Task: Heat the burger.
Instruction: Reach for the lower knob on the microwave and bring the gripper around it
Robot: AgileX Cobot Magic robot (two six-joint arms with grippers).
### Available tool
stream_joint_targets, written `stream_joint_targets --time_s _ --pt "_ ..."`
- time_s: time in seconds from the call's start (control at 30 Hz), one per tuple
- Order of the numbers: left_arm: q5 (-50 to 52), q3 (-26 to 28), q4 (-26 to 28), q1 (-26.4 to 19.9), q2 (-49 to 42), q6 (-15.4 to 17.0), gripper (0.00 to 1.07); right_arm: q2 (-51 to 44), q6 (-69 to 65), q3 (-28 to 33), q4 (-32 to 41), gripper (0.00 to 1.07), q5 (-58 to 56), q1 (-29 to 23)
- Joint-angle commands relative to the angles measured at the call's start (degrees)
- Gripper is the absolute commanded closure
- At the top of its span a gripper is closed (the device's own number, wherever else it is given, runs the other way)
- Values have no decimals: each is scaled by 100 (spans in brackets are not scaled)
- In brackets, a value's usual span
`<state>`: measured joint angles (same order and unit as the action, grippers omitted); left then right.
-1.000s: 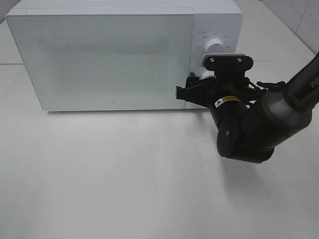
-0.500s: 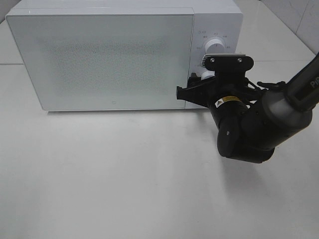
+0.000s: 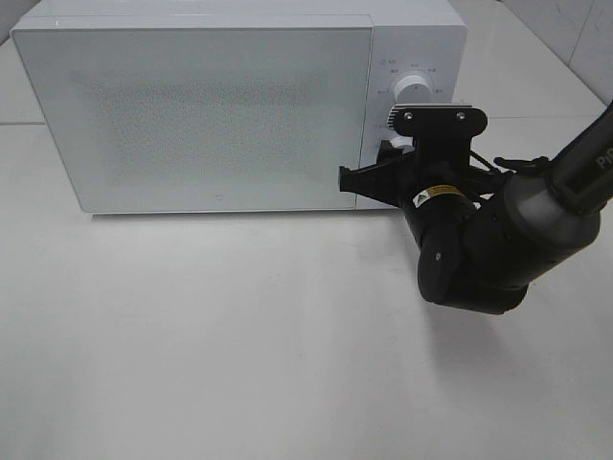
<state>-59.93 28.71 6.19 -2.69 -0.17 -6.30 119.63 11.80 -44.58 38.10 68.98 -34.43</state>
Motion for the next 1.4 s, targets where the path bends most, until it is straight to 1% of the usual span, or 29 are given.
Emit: stream_joint_targets --time_s 0.03,0.47,0.67,0.93,1.0,1.03,1.07,1.13,1.17,1.23,1.27,1.33,1.37,1.4 --pt "52 -11 6 -34 -132 23 6 -6 -17 -80 -183 101 561 63" --pt "52 -11 6 -34 -132 23 6 -6 -23 -80 -183 100 607 63" --pt "52 -11 6 -34 -132 23 6 -6 -149 -80 -183 102 613 63" --pt "52 -11 6 -34 -132 23 6 -6 -1180 -80 -241 102 613 63" --pt "52 -11 6 -34 -132 23 6 -6 -1627 -80 -338 102 613 63" --pt "52 -11 6 -34 -132 23 6 -6 -1627 -80 -338 102 613 63" --pt "52 -11 6 -34 -132 23 6 -6 -1977 -80 -361 102 613 63" --pt "52 -11 6 -34 -132 23 6 -6 -2189 -80 -384 102 607 63" --pt "52 -11 6 -34 -132 23 6 -6 -2555 -80 -481 102 607 63" --pt "52 -11 6 -34 -132 23 6 -6 -2773 -80 -510 102 613 63" --pt "52 -11 6 -34 -132 23 6 -6 -3203 -80 -556 102 636 63" --pt "52 -11 6 -34 -132 23 6 -6 -3409 -80 -590 102 636 63" --pt "52 -11 6 -34 -132 23 6 -6 -3804 -80 -665 102 676 63" --pt "52 -11 6 -34 -132 23 6 -6 -3804 -80 -665 102 676 63"
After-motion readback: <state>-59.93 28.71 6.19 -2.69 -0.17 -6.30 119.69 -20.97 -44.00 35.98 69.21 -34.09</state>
